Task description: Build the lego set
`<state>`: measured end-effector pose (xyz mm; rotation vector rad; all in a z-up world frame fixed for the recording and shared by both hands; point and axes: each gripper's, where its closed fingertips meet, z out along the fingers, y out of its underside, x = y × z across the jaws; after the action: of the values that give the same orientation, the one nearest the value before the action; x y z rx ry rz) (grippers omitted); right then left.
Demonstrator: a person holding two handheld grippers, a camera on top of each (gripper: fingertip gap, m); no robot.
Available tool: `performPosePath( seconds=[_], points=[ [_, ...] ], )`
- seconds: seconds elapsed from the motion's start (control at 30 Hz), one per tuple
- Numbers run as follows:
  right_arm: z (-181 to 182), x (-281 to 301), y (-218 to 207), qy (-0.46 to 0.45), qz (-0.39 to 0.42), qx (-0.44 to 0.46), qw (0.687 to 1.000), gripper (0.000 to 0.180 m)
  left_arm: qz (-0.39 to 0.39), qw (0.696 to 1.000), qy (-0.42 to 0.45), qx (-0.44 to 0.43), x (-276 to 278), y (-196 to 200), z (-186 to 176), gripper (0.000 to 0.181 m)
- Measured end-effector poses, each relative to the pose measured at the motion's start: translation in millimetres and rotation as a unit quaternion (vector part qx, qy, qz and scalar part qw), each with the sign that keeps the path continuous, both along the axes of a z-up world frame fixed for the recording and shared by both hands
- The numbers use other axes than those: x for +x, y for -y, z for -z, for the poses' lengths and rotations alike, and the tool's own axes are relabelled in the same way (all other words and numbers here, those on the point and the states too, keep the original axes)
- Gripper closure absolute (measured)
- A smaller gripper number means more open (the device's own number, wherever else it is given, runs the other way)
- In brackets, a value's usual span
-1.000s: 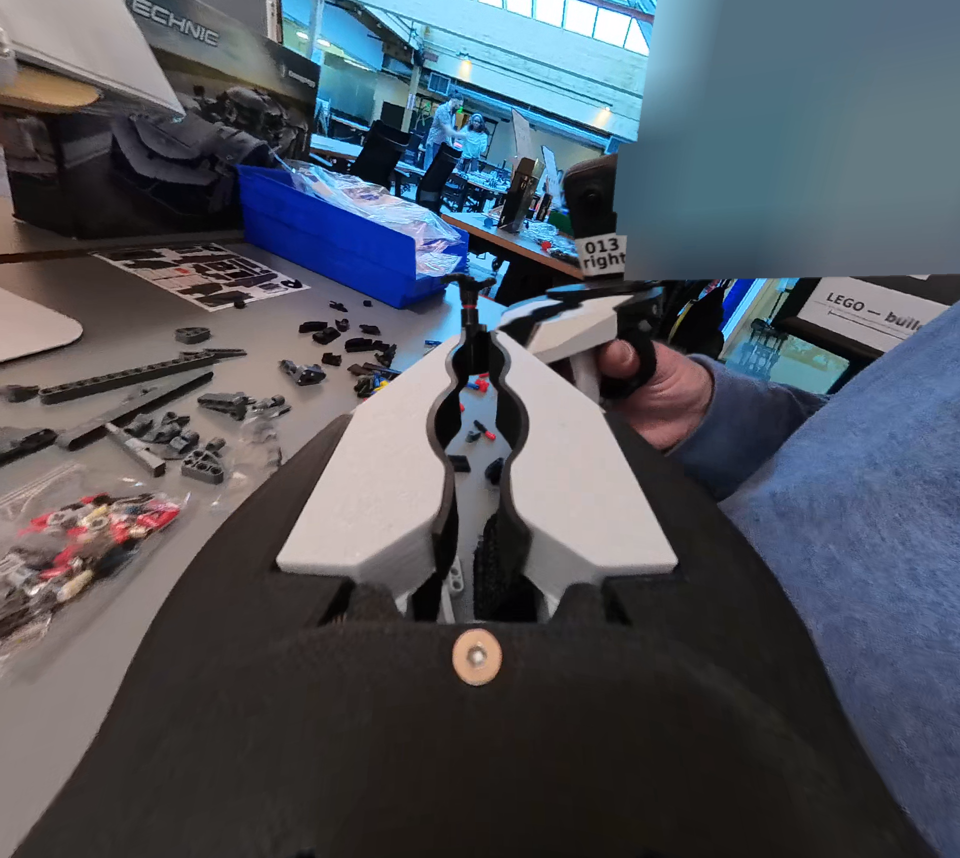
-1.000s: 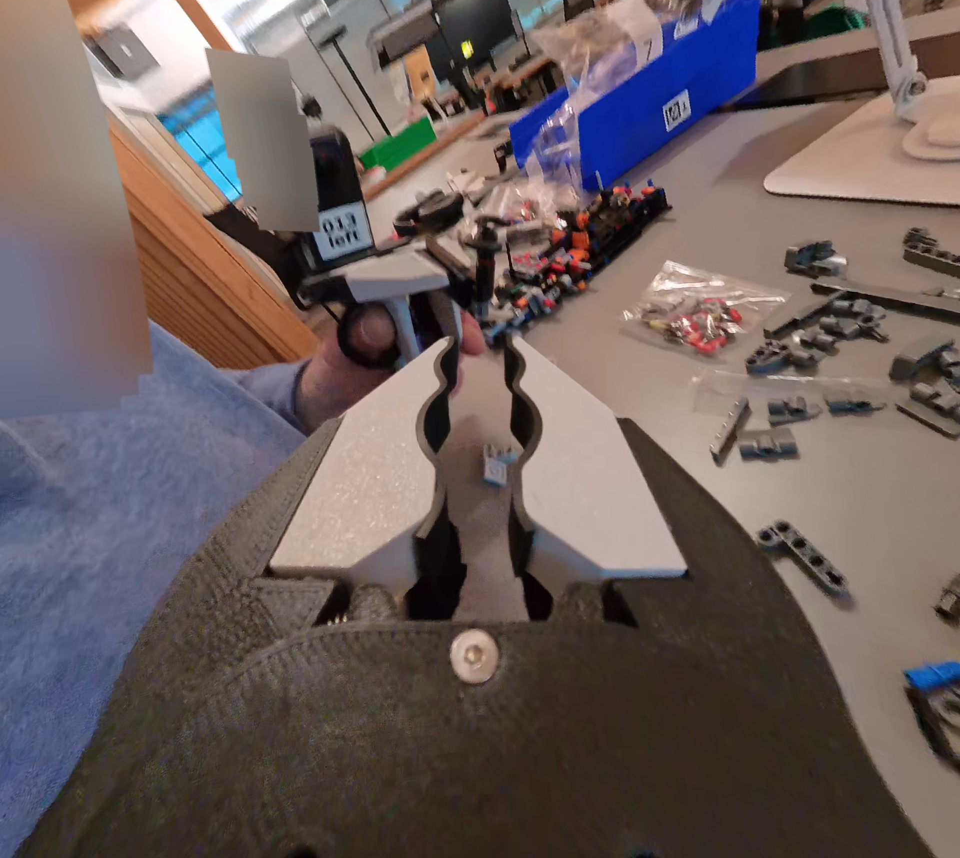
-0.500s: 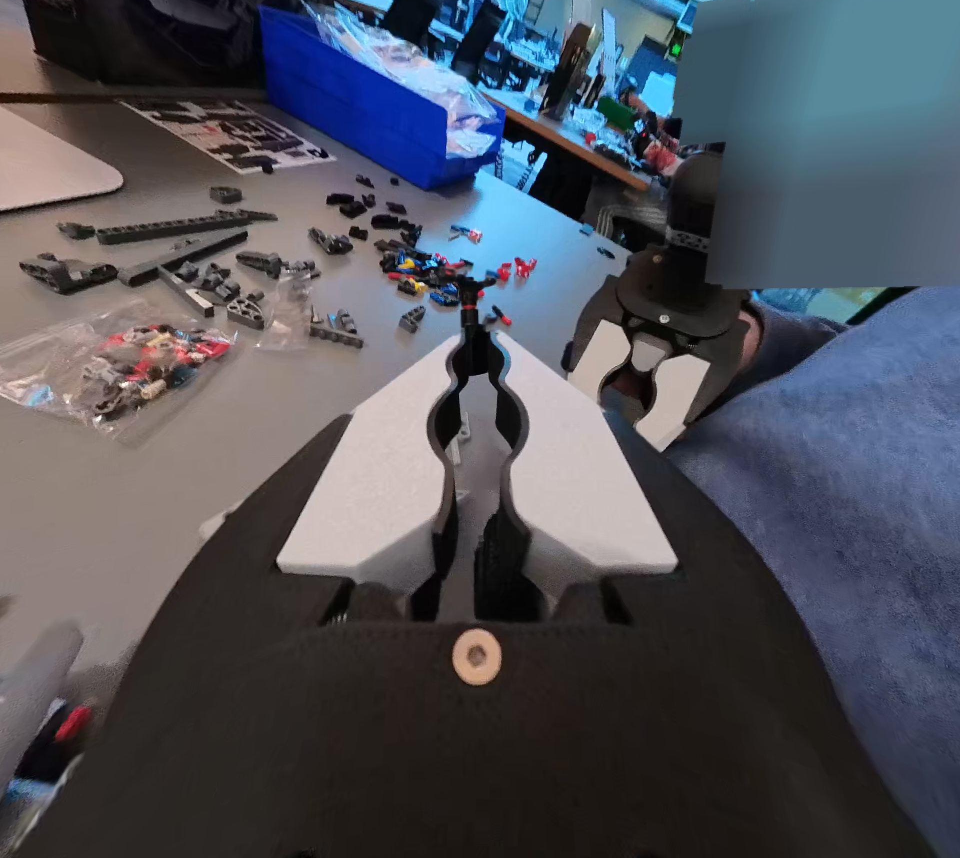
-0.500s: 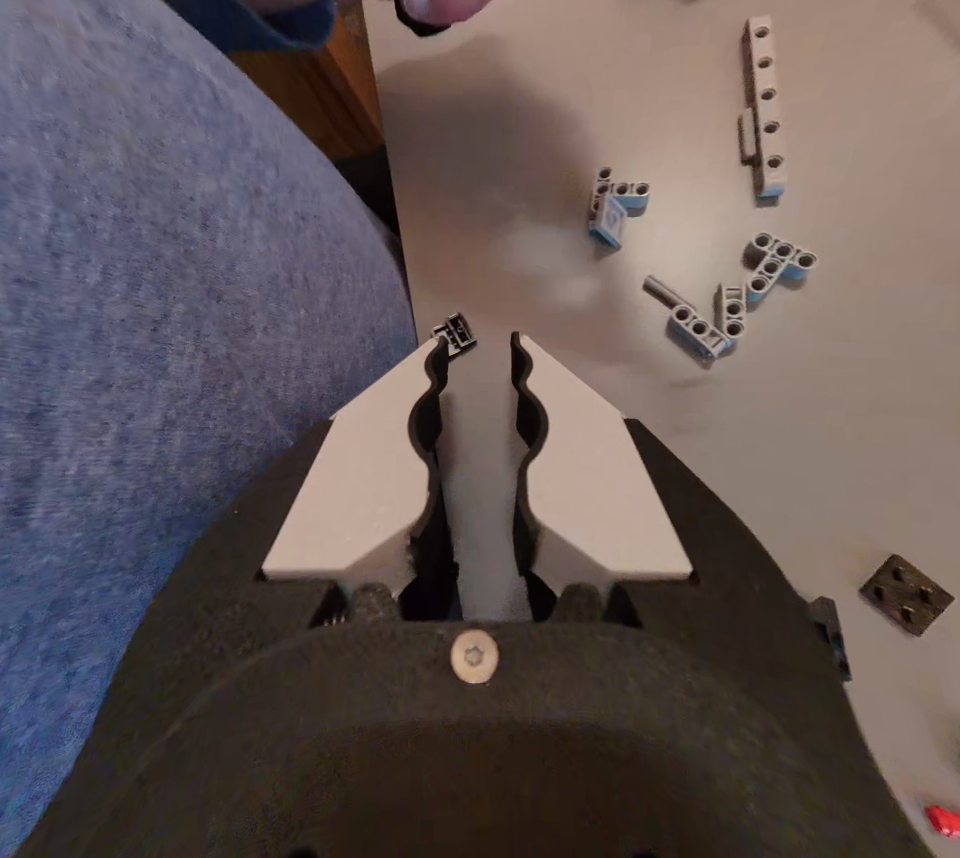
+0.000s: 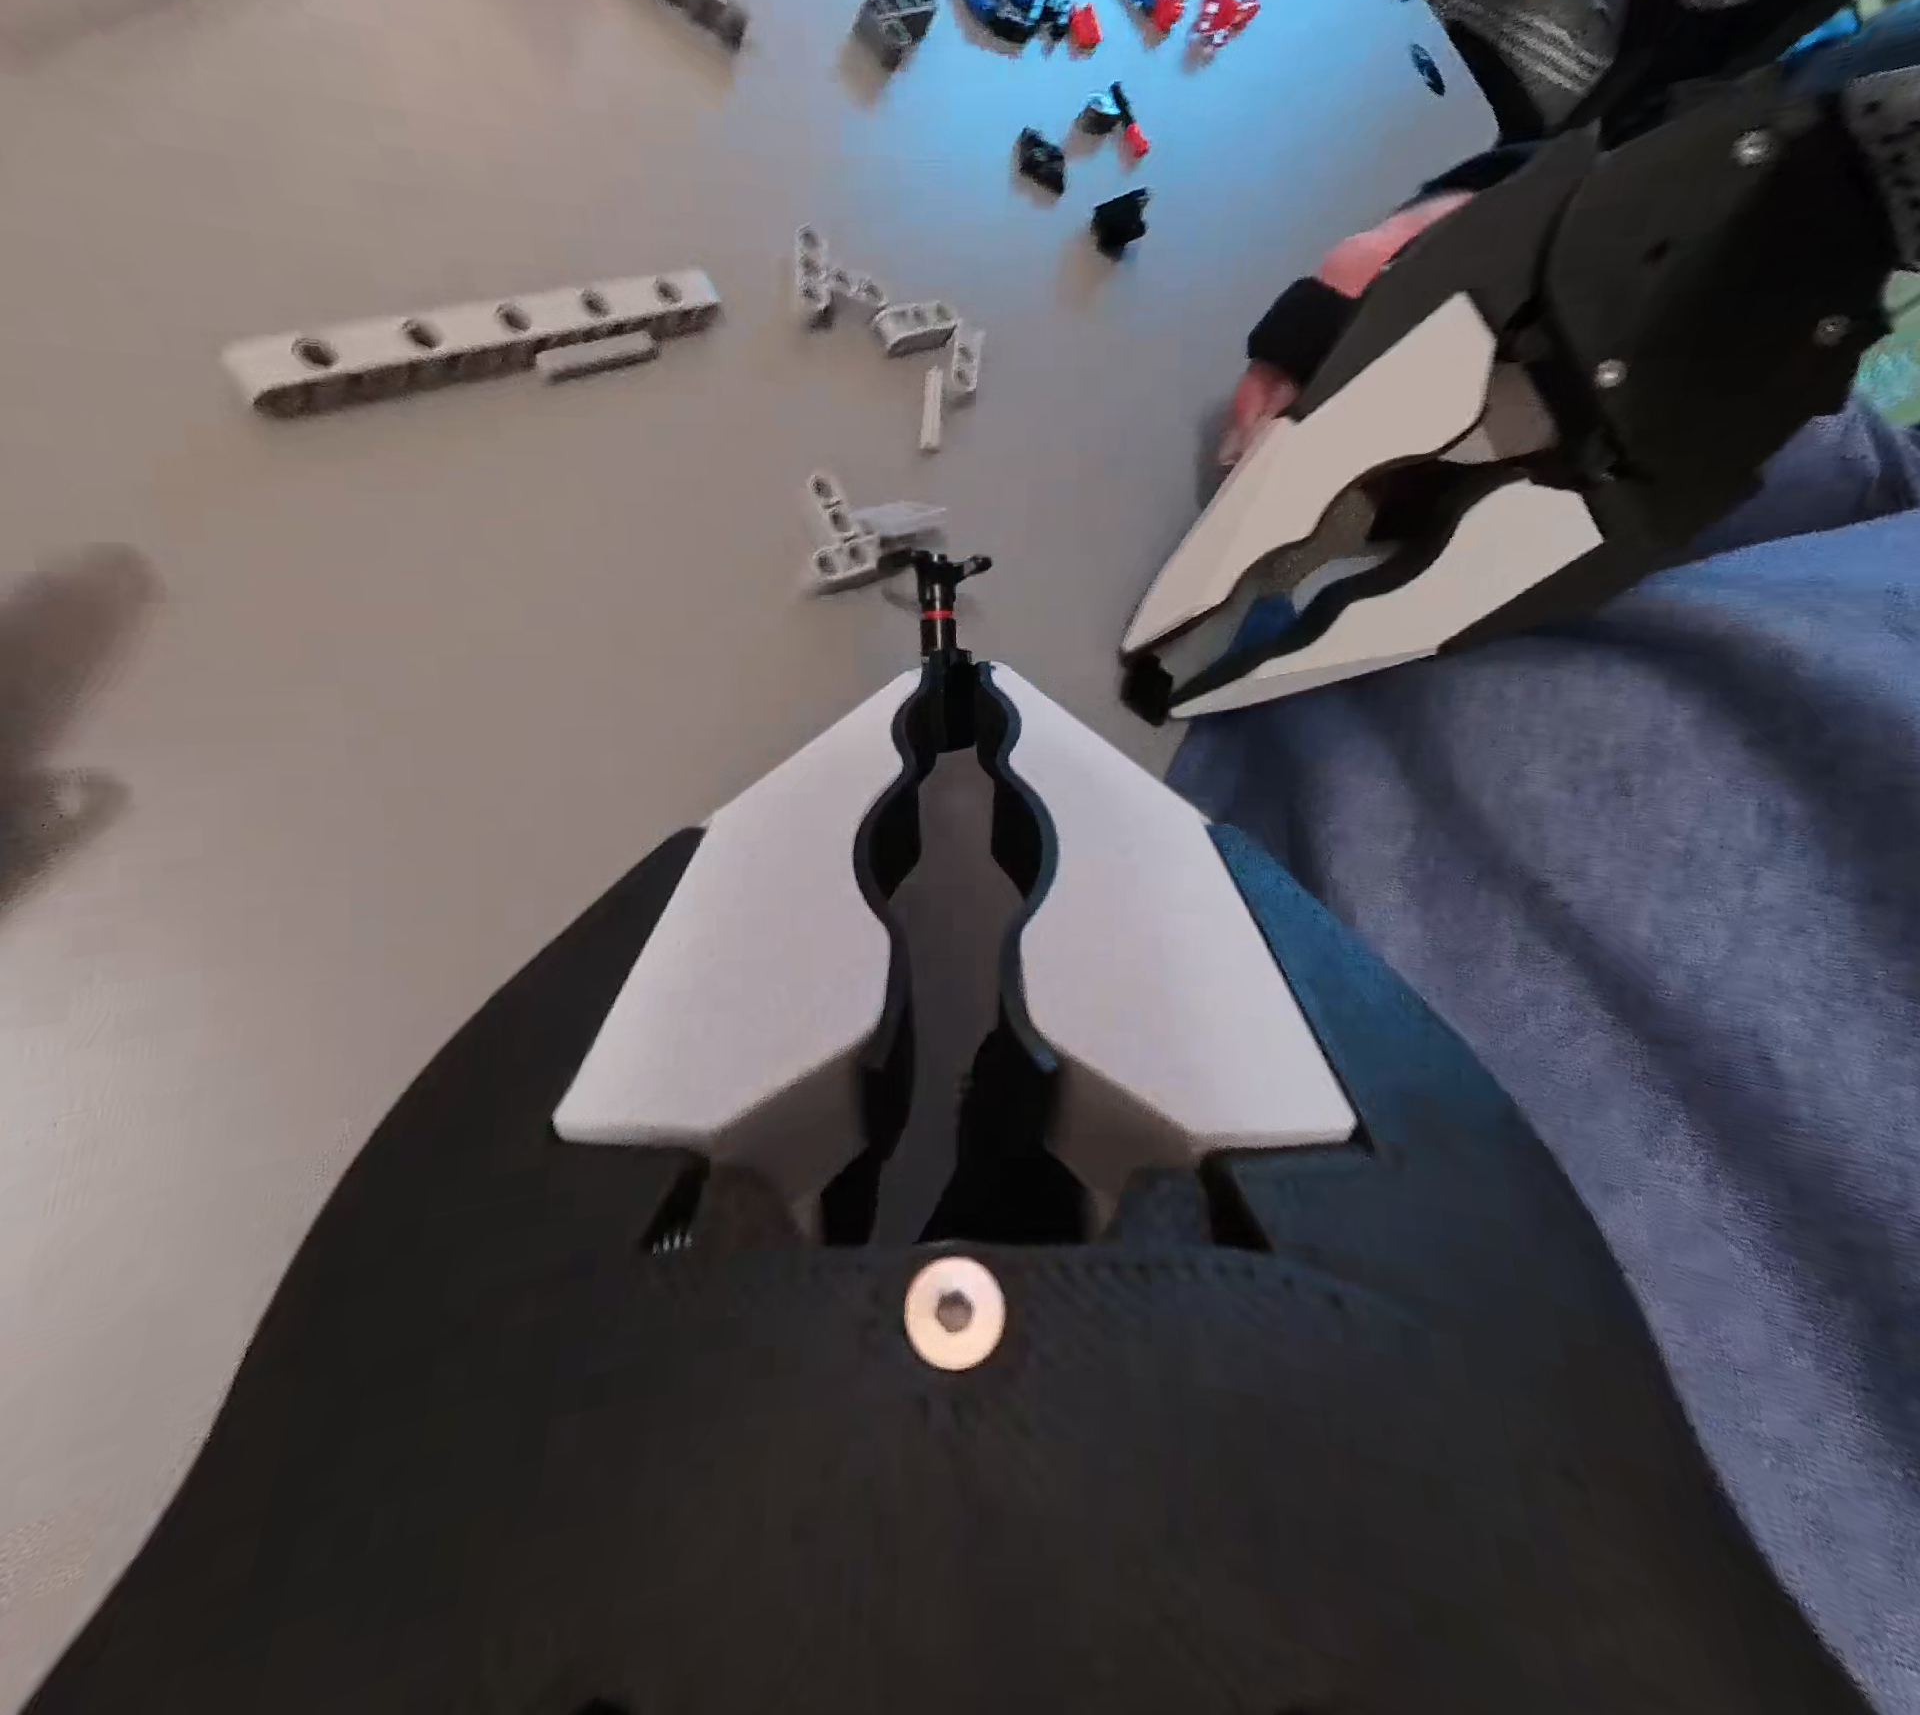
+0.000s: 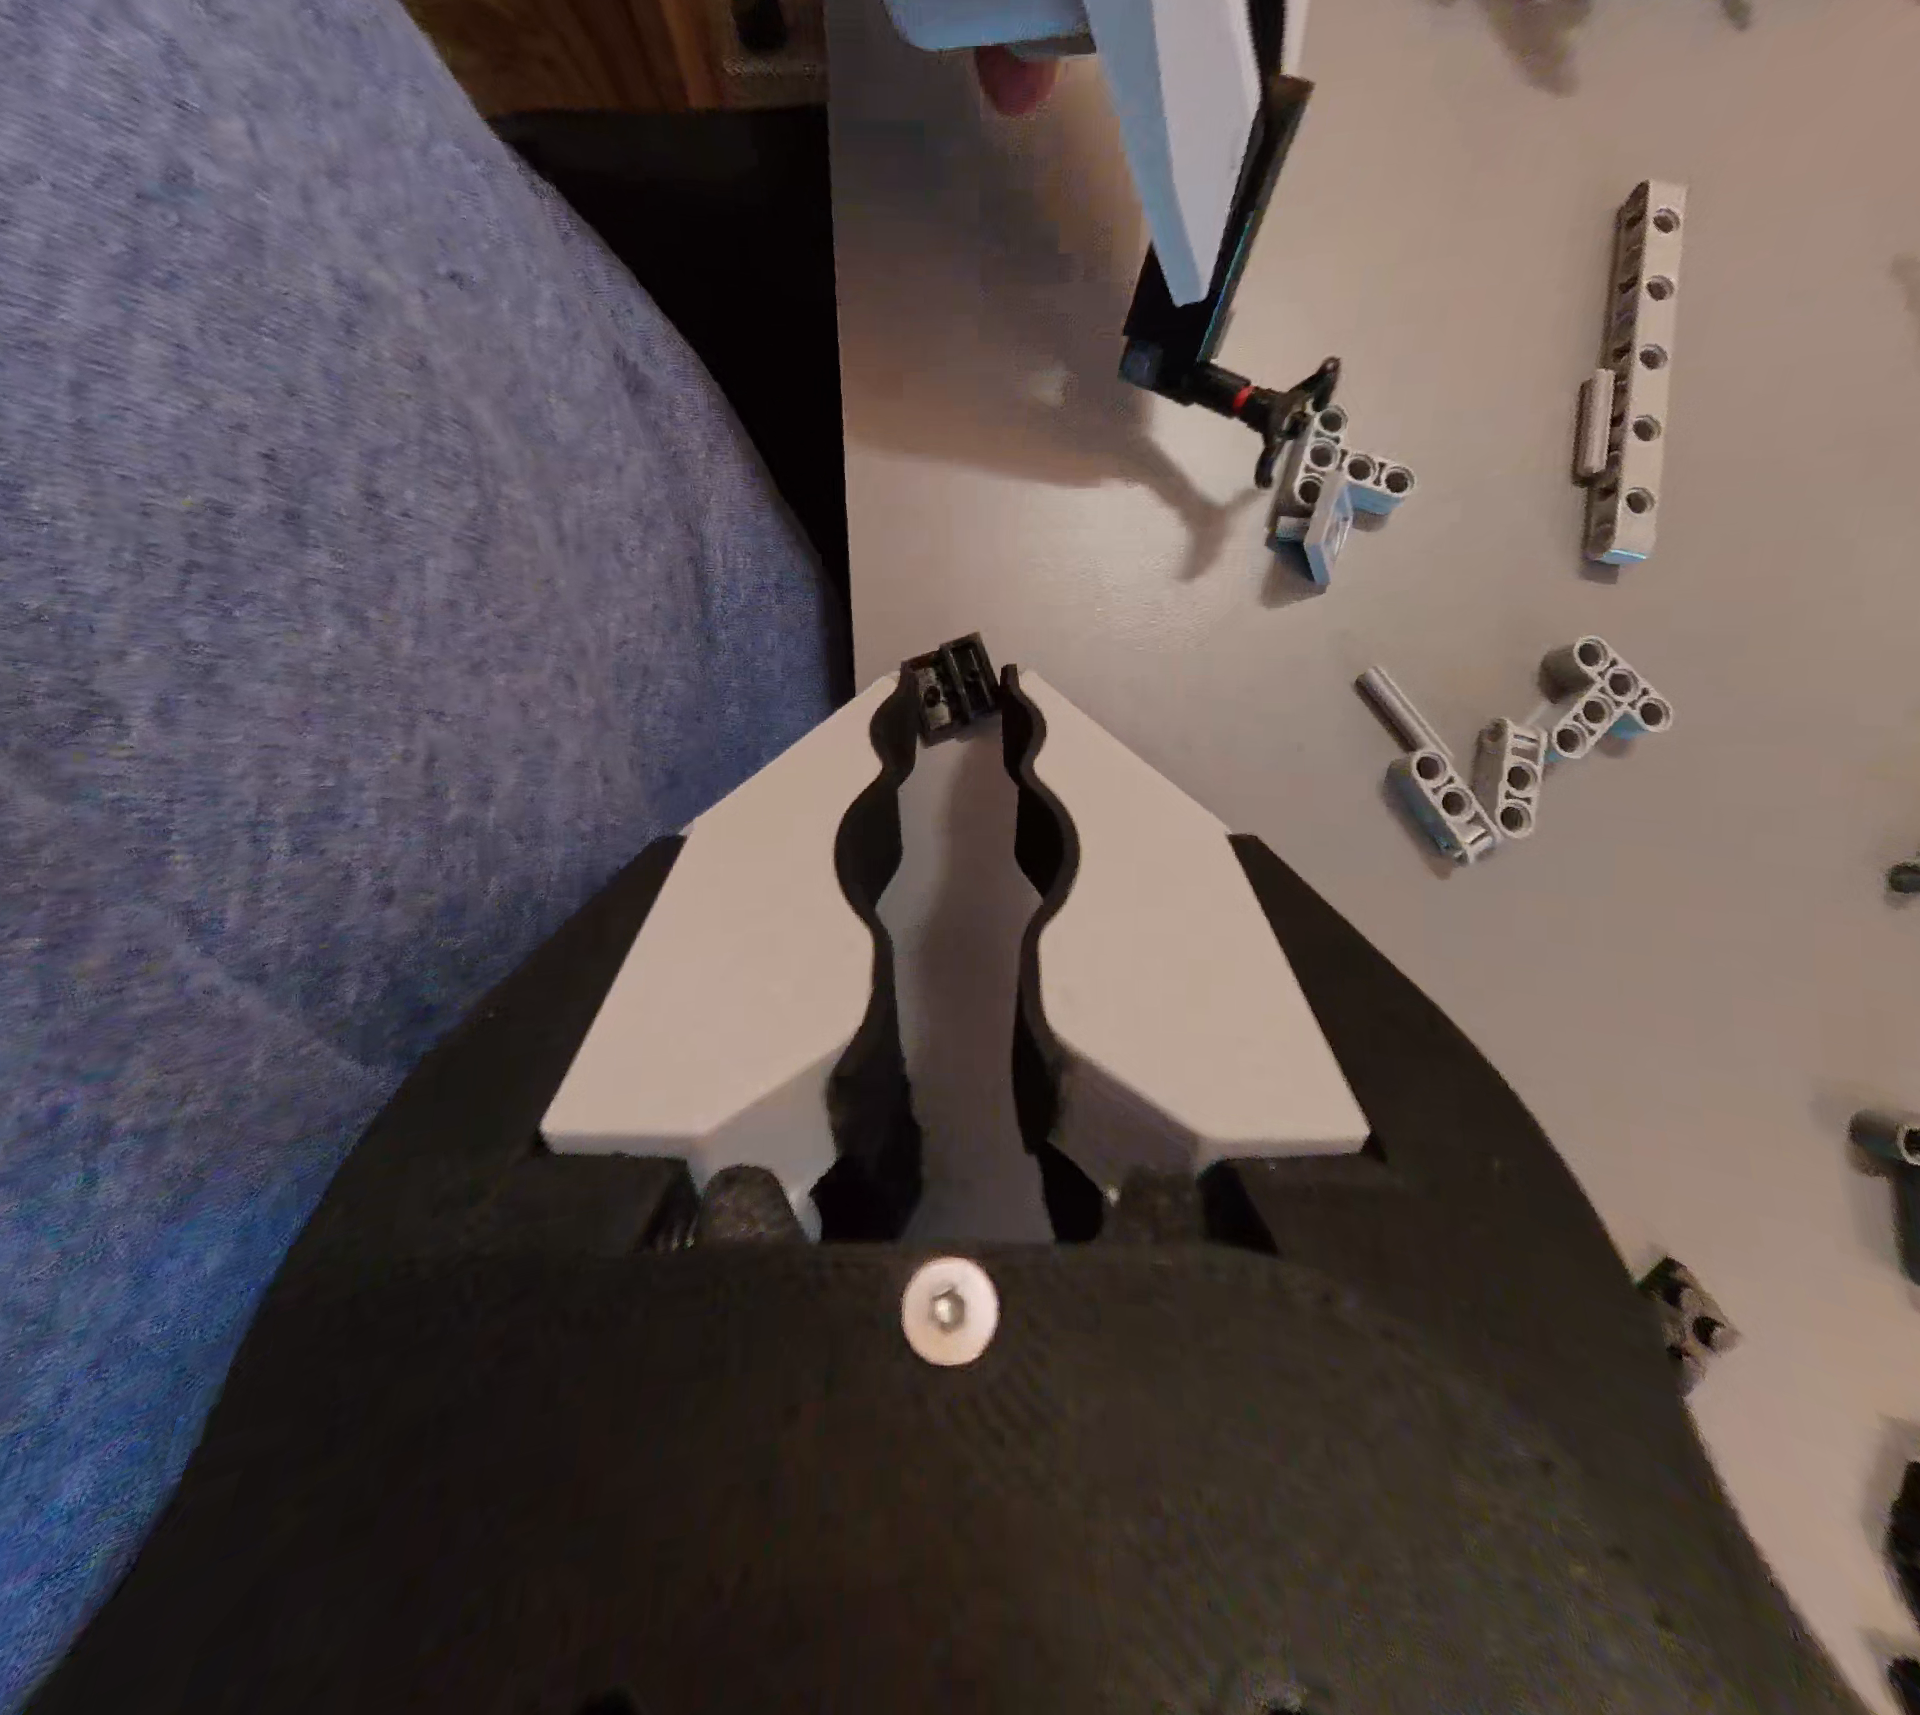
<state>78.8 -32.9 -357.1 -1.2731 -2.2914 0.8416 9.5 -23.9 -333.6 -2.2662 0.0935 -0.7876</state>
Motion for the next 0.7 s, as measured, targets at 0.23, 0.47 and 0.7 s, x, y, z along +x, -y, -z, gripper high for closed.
performPosePath(
  seconds=[0.23, 0.47, 0.7],
  points=[
    [0, -4, 1, -0.006, -0.01, -0.001, 1.0, 0.168, -0.043, 0.998, -0.046, 0.003, -18, 4, 7, 0.165],
    [-1, -10, -1, -0.01, -0.009, -0.017, 1.0, 0.169, -0.097, 0.988, -0.114, 0.02, -48, 6, 7, 0.146],
    [-3, -16, -3, -0.009, 0.003, -0.045, 0.999, 0.176, 0.002, 0.968, -0.21, 0.134, -3, 7, -19, 0.152]
  ],
)
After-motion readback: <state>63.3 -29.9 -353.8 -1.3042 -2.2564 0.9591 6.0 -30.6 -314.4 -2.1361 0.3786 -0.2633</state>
